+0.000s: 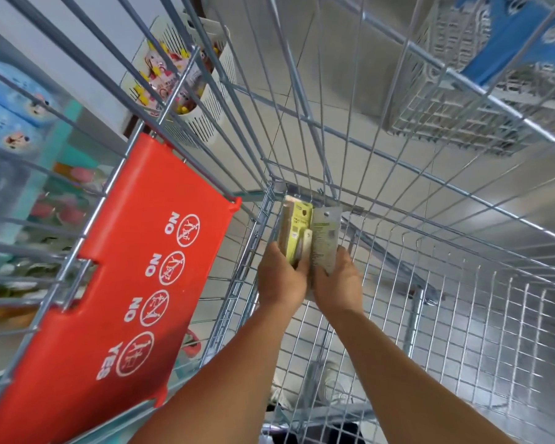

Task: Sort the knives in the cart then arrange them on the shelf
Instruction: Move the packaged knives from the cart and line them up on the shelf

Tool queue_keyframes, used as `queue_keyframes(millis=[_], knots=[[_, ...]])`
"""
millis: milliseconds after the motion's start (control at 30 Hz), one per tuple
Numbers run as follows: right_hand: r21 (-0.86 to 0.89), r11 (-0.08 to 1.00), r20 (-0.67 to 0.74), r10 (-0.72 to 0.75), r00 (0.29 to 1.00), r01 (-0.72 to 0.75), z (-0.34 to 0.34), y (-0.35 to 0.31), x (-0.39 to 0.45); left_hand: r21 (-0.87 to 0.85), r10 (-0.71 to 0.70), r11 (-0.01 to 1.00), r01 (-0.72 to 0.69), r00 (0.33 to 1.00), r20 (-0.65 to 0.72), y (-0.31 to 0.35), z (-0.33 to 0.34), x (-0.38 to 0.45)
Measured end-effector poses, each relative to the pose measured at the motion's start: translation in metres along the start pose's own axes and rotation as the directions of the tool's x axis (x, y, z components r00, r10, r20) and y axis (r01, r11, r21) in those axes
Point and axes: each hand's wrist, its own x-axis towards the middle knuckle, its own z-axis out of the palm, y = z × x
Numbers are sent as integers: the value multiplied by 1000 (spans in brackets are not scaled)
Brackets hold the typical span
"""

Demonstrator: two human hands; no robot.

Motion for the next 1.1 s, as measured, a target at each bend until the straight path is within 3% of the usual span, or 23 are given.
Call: queue_keyframes(millis=[133,367,667,900,1100], knots=[[-10,1000,8,2,1000,-1,-6,-1,-5,46,-22,999,21,999,30,6,-2,-10],[33,991,-21,-132,991,133,-50,-29,-53,111,7,994,3,996,-90,27,-49,-56],[23,883,73,-469,880,469,-128,-84,-126,-55,68,994,-91,942,-329,84,-126,-163],[134,649,210,-757,618,749,-182,-144,-195,-178,-10,978,-111,824,-567,117,-194,-248],[309,444,277,-888,367,841,-190,-199,-276,-252,-83,951,-178,640,-764,114,-266,-327]])
